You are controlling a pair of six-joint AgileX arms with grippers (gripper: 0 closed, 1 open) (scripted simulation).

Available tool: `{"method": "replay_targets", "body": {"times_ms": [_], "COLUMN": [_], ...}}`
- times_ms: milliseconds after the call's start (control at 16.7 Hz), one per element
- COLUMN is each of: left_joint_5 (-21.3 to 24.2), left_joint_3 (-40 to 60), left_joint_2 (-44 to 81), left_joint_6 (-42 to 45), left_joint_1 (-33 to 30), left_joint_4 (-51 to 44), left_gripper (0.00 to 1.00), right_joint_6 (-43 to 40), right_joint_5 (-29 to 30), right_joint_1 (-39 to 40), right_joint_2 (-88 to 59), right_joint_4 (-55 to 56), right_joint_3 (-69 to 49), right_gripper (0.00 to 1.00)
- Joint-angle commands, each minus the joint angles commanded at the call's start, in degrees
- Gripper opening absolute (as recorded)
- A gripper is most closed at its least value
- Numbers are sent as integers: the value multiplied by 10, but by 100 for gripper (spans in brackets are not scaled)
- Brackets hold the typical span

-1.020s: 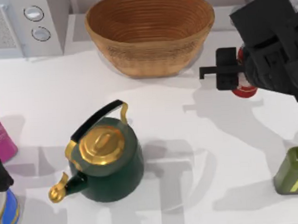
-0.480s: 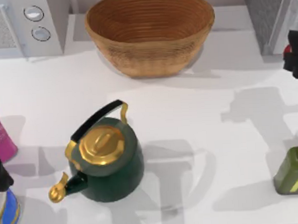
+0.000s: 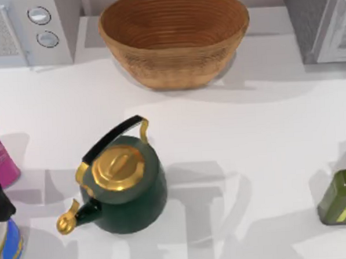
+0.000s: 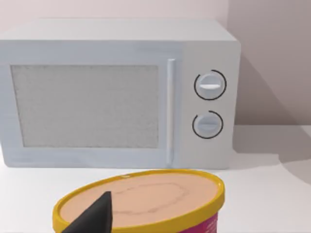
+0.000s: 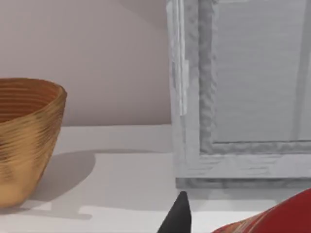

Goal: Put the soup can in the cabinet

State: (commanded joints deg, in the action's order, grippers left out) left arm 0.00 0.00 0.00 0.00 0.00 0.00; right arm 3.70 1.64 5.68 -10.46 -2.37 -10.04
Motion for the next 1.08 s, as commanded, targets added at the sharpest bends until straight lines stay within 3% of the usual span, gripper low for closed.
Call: {"method": "replay_targets", "body": {"times_ms": [240,660,1080], "left_joint_5": [0,0,0], "left_joint_3": [0,0,0], "left_joint_2": [0,0,0], "left_joint_6": [0,0,0], "left_joint_1": [0,0,0], "left_joint_4": [0,0,0], "left_gripper": [100,100,100], "right_joint_6": [-32,-35,-39], "right_joint_5": [-14,-16,-15], "right_joint_1": [-50,-55,-40], "right_joint_2": [94,102,-25], "right_joint_4": [21,23,16], "right_joint_3": [90,100,-61], "right_gripper": [0,0,0]}}
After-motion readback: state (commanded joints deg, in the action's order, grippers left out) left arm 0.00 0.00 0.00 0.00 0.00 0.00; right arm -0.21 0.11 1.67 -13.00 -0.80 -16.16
